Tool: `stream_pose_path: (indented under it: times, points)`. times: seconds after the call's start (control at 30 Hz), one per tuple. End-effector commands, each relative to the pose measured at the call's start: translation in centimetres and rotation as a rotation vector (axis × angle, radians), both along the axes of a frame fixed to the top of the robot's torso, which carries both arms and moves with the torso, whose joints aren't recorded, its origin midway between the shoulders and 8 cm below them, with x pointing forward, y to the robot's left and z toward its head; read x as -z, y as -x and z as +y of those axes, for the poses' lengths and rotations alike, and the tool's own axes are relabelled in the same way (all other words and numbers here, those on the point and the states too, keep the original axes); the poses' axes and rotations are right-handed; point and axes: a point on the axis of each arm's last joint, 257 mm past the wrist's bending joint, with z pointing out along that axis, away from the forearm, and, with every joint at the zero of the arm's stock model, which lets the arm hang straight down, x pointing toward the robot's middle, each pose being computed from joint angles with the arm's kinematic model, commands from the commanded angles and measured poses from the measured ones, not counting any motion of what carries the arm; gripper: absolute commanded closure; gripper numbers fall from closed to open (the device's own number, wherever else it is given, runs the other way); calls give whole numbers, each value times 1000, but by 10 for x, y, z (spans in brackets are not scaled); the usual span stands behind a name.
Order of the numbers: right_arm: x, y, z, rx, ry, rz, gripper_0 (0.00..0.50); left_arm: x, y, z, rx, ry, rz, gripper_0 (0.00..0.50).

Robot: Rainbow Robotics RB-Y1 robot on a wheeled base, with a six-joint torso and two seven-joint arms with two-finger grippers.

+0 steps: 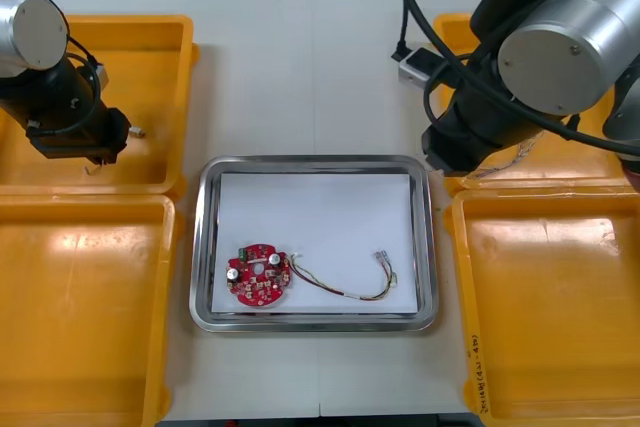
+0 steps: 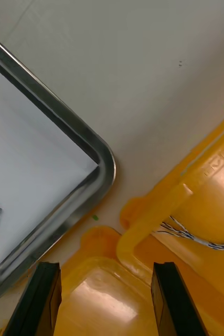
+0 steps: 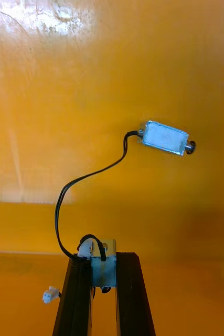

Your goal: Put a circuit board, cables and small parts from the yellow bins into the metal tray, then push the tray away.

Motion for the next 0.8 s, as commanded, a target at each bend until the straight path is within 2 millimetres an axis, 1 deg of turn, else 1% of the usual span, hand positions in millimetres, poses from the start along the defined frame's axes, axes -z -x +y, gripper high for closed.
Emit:
stream_pose_path:
  times: [0.03,0.1,0.13,0.2,0.4,0.47,0.53,0.57,0.63,0.8]
  points:
    - [-44,-19,-29,98,-69,-52,0,-31,3,14,2,-15,-42,500]
    - [-48,-24,-42,142,-109,-31,0,-41,7,15,4,-13,-45,500]
    - [-50,-25,-44,149,-116,-30,0,-44,7,15,4,-14,-47,500]
    - [-52,-31,-59,194,-125,-28,0,-55,12,14,10,-11,-53,500]
    - [-52,-43,-90,308,-107,-47,0,-85,20,13,7,16,-85,500]
    - [-53,-47,-100,346,-114,-50,0,-92,23,14,8,21,-92,500]
    - [-53,-50,-111,394,-129,-45,0,-103,21,12,11,34,-123,500]
    - [-53,-51,-114,407,-135,-44,0,-105,21,11,11,37,-129,500]
    - [-53,-53,-122,477,-175,-32,0,-115,20,10,12,45,-156,500]
    - [-50,-57,-138,601,-217,-21,0,-132,20,14,9,59,-196,500]
